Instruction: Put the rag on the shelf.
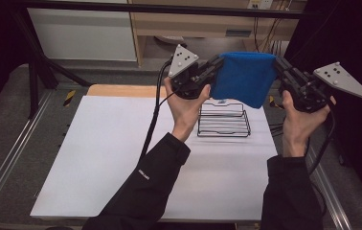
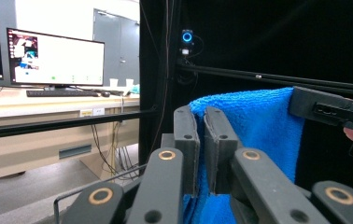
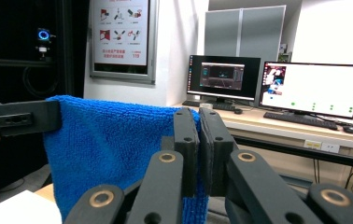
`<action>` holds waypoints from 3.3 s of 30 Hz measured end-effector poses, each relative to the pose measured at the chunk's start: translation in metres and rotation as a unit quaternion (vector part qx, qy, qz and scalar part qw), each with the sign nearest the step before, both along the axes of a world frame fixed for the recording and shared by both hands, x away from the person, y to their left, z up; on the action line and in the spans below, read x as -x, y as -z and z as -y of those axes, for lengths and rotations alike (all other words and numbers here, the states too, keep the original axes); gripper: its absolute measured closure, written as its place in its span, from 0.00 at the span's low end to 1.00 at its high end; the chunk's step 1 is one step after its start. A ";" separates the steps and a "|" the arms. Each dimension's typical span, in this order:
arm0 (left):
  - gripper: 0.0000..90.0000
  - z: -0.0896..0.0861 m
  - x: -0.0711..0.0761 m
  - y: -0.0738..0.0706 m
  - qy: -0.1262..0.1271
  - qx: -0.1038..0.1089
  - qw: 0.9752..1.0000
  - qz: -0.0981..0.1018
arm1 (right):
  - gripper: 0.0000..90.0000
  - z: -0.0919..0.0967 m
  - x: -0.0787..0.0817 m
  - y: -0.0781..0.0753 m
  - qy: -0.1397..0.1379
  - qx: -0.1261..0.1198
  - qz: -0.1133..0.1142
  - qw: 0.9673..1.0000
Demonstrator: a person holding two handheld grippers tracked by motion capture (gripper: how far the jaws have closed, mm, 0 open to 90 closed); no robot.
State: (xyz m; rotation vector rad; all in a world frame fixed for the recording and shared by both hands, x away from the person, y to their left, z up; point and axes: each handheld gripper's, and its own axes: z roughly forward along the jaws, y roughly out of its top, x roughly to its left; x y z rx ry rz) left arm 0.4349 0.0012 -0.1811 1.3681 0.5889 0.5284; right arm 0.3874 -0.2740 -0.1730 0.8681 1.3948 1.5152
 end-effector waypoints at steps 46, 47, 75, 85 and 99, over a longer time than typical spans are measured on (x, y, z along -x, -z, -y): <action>0.94 0.007 -0.068 0.009 -0.023 -0.017 0.999 -0.014 | 0.96 0.009 -0.089 -0.001 -0.012 0.026 -0.025 0.999; 0.94 0.006 -0.068 0.011 -0.023 -0.021 0.999 -0.014 | 0.96 0.009 -0.088 0.000 -0.013 0.028 -0.025 0.999; 0.94 -0.033 -0.074 0.008 -0.072 -0.047 0.996 0.017 | 0.96 -0.029 -0.123 -0.006 -0.060 0.075 -0.016 0.995; 0.94 -0.006 -0.074 0.017 -0.059 -0.068 0.996 0.015 | 0.96 -0.004 -0.120 0.008 -0.042 0.068 -0.027 0.996; 0.94 0.009 -0.075 0.023 -0.042 -0.079 0.996 0.015 | 0.96 0.013 -0.127 0.012 -0.033 0.079 -0.025 0.996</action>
